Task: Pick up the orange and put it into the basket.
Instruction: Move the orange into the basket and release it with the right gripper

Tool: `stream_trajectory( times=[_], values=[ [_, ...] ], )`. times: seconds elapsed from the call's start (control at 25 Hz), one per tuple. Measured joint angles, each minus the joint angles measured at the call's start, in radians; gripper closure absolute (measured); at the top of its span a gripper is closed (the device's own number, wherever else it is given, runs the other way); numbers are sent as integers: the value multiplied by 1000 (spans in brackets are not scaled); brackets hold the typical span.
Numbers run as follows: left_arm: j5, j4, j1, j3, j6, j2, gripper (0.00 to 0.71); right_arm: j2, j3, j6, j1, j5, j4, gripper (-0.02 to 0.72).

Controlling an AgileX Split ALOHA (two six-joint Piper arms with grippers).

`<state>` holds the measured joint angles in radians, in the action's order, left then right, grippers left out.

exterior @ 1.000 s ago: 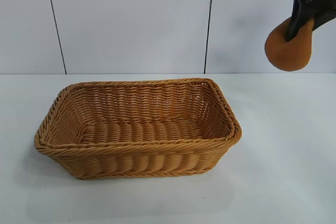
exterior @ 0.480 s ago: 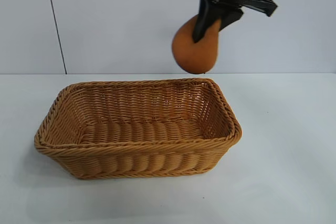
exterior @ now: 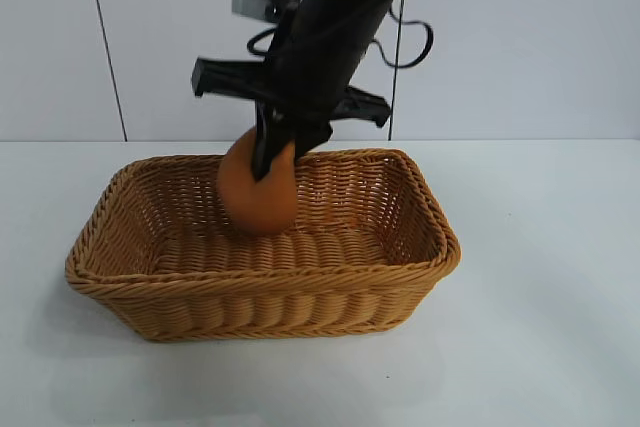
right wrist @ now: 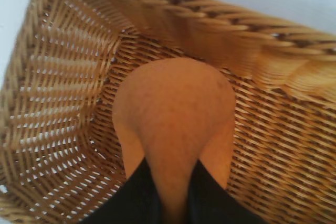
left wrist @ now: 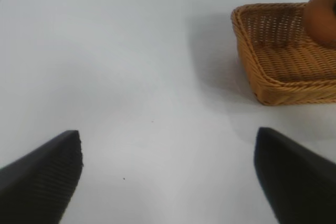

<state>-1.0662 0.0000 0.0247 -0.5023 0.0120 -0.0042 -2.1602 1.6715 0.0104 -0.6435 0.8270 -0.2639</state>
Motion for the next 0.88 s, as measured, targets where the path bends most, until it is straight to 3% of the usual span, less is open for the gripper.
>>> stream_trajectory(
  times=[0.32,0.44,0.56,0.6,0.68,0.88],
  values=[
    [0,0,0,0,0,0,76,-62,6,46,-8,0,5,673],
    [0,0,0,0,0,0,76,-52,6,47,-8,9,18,516],
    [0,0,0,0,0,0,76,-34,6,46,-8,33,31,170],
    [0,0,0,0,0,0,76,-26,6,45,-8,42,40,105],
    [0,0,0,0,0,0,76,-3,6,45,-8,61,65,46],
    [0,0,0,0,0,0,76,75,17,43,-8,115,128,15]
  ],
)
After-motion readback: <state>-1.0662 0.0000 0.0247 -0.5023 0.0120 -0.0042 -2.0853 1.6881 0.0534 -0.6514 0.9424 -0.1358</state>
